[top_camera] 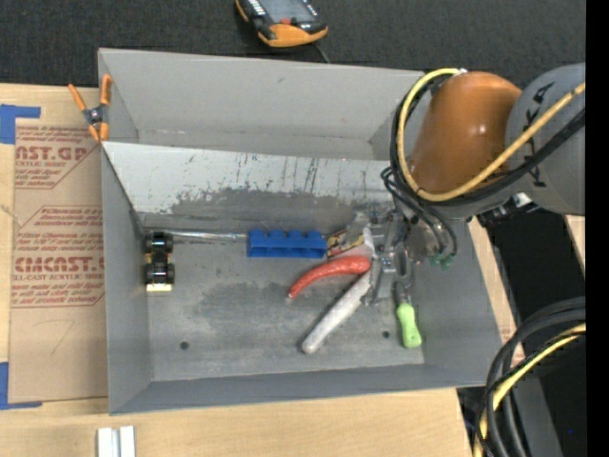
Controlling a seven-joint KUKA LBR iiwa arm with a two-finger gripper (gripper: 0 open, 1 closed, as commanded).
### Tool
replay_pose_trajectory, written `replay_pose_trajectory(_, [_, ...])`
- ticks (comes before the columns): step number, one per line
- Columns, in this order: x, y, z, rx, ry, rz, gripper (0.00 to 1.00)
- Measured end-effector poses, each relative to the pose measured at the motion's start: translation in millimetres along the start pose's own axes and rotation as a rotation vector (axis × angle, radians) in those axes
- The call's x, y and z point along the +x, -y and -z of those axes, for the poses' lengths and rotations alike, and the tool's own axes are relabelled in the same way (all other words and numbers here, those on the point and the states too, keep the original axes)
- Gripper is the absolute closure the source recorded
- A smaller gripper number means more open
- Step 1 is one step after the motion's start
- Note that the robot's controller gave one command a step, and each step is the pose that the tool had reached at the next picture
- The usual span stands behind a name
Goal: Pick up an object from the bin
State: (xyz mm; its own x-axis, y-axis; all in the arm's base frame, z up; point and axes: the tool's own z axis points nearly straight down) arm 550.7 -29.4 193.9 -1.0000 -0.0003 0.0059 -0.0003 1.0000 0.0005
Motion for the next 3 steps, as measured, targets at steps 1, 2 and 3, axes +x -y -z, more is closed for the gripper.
replay_pose_trajectory(1, [-1.8, 0.1, 4.1, 0.001, 0.008, 0.001, 0.00])
replay_pose_trajectory(2, [-14.0, 37.7, -107.9, 0.001, 0.012, 0.199, 0.00])
replay_pose_trajectory(3, [-6.2, 39.7, -89.4, 0.000, 0.018, 0.126, 0.00])
